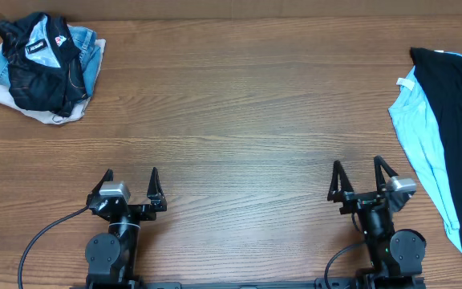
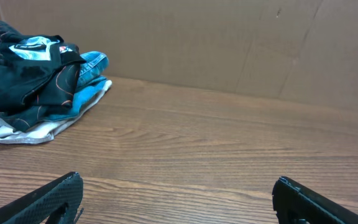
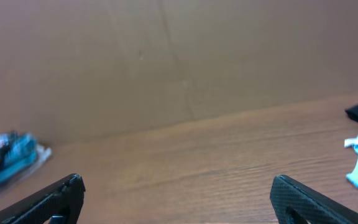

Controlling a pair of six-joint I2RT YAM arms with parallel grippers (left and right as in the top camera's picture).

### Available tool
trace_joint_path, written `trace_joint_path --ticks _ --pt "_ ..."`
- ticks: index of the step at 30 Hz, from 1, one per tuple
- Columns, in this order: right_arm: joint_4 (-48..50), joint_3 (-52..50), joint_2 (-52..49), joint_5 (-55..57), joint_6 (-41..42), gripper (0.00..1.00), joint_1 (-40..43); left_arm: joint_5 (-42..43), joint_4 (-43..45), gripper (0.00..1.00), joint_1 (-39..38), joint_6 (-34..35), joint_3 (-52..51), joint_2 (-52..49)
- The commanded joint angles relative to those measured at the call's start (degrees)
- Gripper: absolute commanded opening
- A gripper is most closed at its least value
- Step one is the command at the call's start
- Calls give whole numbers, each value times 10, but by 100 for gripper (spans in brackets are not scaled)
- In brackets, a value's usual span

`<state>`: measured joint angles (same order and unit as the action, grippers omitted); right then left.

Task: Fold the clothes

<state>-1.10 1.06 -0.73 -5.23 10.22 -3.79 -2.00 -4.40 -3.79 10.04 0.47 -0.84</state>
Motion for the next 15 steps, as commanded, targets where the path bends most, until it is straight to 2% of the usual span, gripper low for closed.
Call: trace_joint_path --ticks 1,15 --pt "-13 -6 6 -30 -81 100 -3 -5 2 100 -3 -13 -2 6" --pt "-29 -6 6 -25 -85 100 -3 -5 2 100 -3 -13 -2 6"
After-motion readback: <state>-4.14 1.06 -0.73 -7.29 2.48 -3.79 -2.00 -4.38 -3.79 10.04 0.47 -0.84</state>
